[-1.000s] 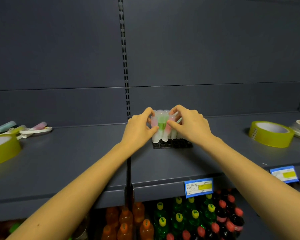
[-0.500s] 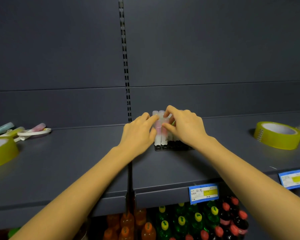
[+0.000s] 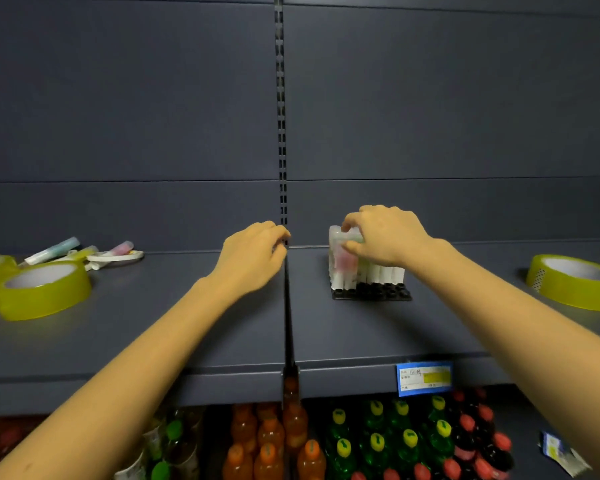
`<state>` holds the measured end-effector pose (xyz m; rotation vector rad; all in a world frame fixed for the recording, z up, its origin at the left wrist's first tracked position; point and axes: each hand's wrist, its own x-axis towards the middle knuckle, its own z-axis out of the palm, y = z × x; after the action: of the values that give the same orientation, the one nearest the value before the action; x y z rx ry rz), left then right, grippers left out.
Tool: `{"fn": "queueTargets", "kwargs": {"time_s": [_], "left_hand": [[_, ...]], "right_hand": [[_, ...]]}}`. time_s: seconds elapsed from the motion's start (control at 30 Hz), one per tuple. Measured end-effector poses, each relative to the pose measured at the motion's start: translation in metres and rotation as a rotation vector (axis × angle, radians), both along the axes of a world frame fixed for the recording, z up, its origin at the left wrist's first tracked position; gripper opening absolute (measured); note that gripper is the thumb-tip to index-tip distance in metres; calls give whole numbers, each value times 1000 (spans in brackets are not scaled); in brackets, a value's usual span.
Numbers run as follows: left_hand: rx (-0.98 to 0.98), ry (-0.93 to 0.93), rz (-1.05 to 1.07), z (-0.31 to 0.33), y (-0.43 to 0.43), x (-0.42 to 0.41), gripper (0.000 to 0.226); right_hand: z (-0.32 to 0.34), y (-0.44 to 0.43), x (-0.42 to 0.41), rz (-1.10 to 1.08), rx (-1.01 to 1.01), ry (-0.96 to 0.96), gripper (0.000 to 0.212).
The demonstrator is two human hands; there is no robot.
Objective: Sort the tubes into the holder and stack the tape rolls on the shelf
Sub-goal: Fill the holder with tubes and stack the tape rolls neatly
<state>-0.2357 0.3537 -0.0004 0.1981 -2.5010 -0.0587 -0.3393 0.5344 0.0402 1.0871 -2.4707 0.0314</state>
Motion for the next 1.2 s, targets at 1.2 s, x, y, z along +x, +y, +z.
{"fn": "queueTargets", "kwargs": {"time_s": [1.2], "left_hand": [[-18, 13, 405, 5, -286, 253, 24]], "right_hand": [[-19, -358, 153, 227, -183, -457, 24]]}}
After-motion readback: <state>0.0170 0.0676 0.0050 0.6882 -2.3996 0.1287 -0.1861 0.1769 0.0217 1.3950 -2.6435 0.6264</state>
